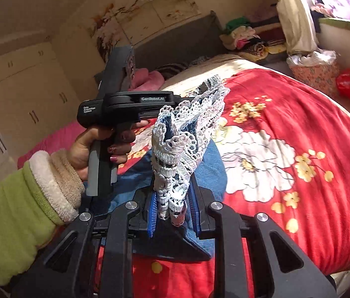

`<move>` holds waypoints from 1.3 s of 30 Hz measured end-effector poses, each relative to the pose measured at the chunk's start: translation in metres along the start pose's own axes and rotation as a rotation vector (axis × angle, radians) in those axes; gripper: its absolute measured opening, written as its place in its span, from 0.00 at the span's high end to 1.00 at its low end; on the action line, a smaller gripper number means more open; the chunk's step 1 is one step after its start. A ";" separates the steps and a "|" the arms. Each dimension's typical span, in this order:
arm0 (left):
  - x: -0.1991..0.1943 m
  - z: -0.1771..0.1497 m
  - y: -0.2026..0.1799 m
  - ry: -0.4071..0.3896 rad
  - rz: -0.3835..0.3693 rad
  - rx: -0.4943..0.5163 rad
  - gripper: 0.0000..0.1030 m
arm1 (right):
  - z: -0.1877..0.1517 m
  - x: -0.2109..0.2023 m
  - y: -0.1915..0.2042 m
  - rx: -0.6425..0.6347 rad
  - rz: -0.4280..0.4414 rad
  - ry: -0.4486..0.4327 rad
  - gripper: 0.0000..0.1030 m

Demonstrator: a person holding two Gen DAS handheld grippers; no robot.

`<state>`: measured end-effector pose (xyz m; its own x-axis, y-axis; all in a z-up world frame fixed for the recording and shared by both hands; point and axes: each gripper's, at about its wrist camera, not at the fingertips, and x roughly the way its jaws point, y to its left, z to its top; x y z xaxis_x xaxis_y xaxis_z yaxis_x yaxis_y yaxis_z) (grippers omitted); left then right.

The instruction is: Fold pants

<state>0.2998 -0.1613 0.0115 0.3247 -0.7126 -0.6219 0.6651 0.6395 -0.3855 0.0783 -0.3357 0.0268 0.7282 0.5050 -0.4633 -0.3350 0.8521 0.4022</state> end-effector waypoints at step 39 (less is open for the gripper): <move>-0.099 -0.096 0.084 -0.144 0.042 -0.479 0.85 | 0.052 0.141 -0.057 0.139 0.009 0.293 0.35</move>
<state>0.2590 -0.0098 -0.0248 0.4564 -0.6946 -0.5560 0.2768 0.7048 -0.6532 0.2311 -0.3201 -0.0206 0.5154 0.5477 -0.6591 -0.2411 0.8307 0.5018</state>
